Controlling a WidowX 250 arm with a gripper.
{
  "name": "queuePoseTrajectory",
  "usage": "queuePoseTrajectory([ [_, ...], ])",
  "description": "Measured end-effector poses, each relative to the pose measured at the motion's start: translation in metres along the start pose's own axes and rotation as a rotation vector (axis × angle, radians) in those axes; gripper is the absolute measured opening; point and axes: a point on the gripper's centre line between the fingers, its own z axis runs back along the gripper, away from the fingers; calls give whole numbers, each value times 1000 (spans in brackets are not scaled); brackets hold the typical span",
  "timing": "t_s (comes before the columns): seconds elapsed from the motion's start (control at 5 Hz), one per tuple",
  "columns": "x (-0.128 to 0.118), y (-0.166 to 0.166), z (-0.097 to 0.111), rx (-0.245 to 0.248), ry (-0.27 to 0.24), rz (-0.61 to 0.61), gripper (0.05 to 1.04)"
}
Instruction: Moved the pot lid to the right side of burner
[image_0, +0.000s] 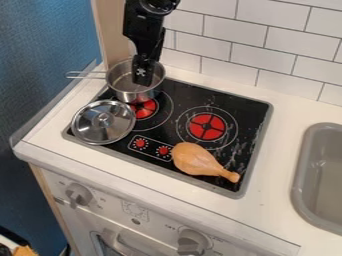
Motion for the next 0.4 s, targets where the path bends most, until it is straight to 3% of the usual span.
queuePoseTrajectory([
  [0.2,-3,5,-12,34,-5,-6,1001],
  [0.4,12,14,-21,33,-4,48,1001],
])
